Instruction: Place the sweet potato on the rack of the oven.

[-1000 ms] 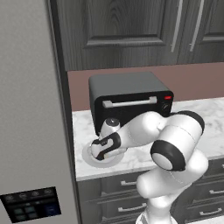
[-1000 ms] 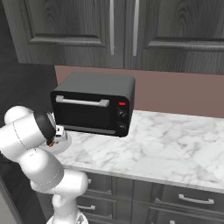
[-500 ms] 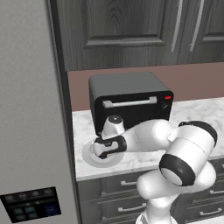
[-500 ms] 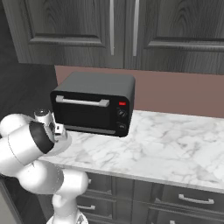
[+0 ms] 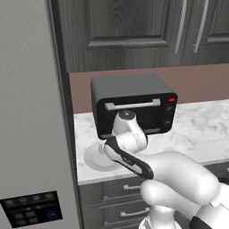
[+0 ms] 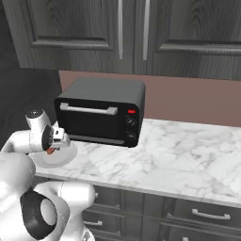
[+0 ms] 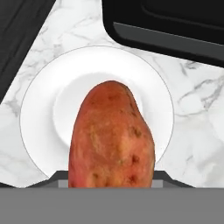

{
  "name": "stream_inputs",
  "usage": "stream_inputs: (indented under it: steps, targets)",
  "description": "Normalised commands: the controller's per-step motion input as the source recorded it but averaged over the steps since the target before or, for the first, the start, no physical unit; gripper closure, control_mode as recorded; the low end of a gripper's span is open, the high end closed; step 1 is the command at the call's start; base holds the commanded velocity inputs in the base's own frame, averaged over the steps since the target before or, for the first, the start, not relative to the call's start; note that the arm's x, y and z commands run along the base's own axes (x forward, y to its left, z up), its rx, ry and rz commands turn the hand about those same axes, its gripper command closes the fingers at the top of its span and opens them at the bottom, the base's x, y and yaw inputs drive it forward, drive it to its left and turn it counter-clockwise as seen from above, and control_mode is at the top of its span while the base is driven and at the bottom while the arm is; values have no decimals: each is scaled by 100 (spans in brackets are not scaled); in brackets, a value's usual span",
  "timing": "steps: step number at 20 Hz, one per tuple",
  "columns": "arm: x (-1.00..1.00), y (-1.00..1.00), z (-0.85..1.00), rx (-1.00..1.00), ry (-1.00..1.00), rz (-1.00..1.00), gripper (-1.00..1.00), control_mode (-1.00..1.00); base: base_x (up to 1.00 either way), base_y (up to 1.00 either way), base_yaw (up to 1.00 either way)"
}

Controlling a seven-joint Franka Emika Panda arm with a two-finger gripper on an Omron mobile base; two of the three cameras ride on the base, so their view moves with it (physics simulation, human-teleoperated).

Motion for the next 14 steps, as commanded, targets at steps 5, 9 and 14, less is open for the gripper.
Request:
stream_inputs:
  steps: [5, 9, 14]
  targets:
    - [-53, -66, 67, -4, 0, -1, 100, -100, 0, 0, 0]
    - [-59, -84, 62, 0, -4, -5, 100, -100, 0, 0, 0]
    - [-55, -69, 58, 0, -5, -7, 100, -100, 0, 0, 0]
